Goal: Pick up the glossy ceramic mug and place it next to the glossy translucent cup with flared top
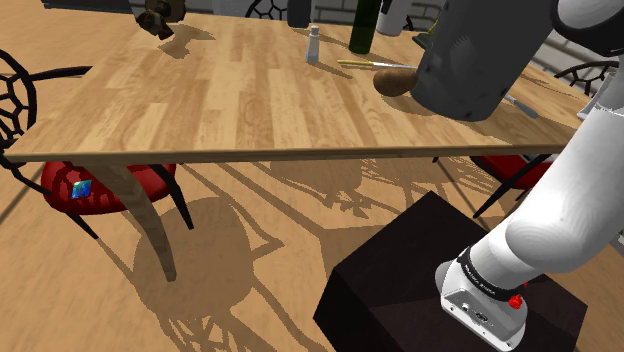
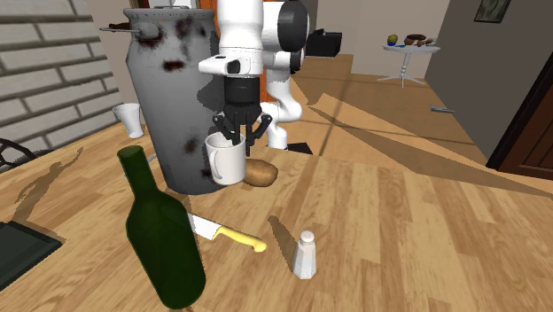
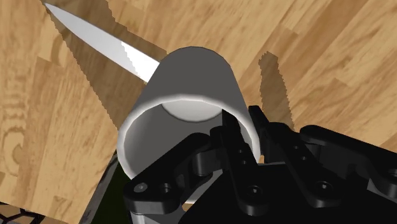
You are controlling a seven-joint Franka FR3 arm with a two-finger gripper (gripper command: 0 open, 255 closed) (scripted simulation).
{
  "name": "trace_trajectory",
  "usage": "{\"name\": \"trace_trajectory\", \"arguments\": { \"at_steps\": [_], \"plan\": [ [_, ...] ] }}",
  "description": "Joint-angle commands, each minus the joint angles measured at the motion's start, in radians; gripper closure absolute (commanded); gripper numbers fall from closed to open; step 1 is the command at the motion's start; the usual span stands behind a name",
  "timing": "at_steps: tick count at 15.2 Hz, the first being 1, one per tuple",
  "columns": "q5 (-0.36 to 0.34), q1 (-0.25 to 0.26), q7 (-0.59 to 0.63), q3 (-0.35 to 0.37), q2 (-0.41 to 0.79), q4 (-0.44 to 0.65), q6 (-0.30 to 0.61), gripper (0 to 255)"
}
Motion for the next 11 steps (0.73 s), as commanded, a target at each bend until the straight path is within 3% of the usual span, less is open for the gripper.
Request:
{"name": "trace_trajectory", "arguments": {
  "at_steps": [1, 11],
  "plan": [
    [0.003, -0.004, -0.003, -0.001, 0.011, 0.041, -0.031, 255],
    [0.036, -0.036, -0.012, -0.005, 0.125, 0.353, -0.230, 255]
  ]
}}
